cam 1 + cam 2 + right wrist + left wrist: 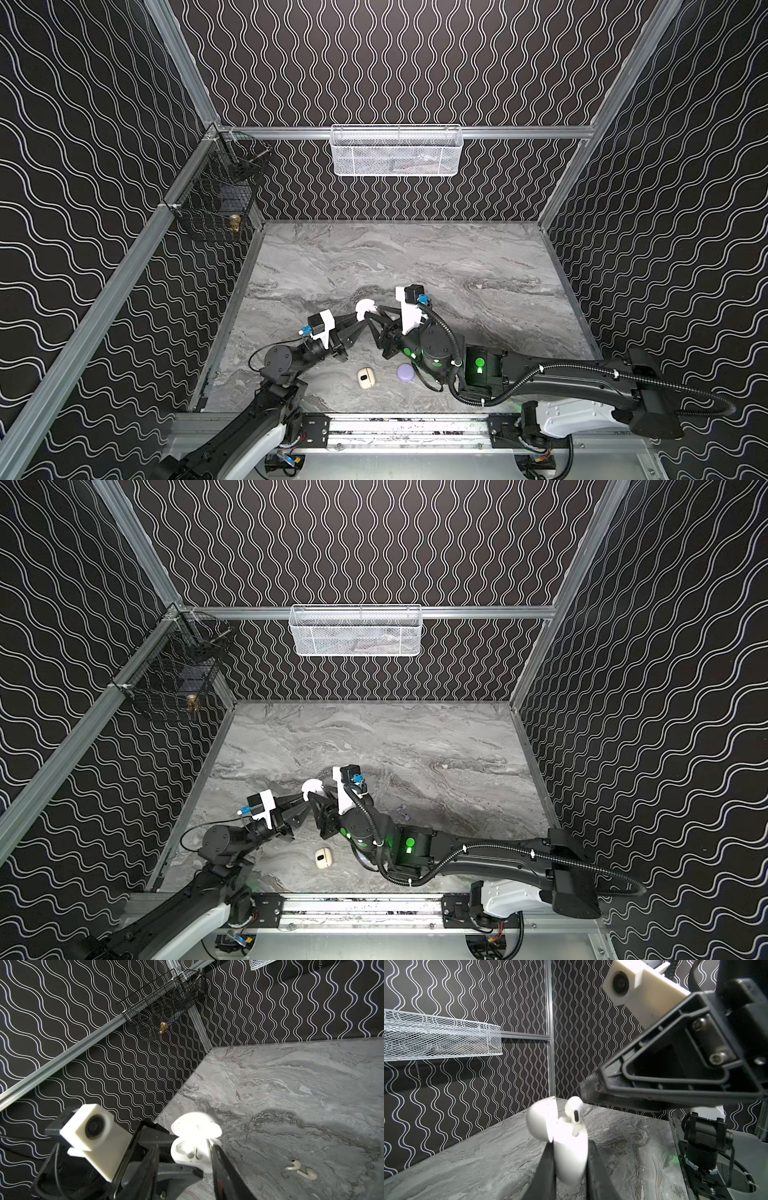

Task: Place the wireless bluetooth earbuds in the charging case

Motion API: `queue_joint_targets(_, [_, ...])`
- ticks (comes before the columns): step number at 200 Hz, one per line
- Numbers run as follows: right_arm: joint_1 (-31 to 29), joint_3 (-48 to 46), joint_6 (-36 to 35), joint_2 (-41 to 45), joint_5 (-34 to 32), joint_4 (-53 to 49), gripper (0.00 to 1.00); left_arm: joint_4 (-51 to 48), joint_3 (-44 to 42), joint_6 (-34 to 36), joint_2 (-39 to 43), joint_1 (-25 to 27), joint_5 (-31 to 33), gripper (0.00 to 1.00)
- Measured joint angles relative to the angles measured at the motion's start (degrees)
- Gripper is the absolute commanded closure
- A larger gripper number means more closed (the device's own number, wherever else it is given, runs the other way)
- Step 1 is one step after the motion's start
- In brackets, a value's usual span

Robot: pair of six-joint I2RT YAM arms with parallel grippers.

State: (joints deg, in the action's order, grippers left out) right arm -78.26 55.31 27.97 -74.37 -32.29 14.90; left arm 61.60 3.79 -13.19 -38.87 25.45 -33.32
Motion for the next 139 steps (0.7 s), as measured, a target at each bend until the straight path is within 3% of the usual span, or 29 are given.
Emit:
queue_joint_targets(71, [0.00,0.42,-0.24,-0.35,-3.17,-2.91,0.54,0.24,0.00,0.00,-0.92,0.00,-0.02,1.00])
queue_joint_targets(108, [0.00,0.59,-2.56,-0.11,-3.15,-2.93,0.66,0.46,0.00,-0.07,-0.66,0.00,-0.26,1.00])
queue_joint_targets(139, [0.13,0.66,-5.62,0.81,-3.04,-2.95,0.67,1.66,-0.02,-0.13,-1.11,0.00,-0.70,1.00])
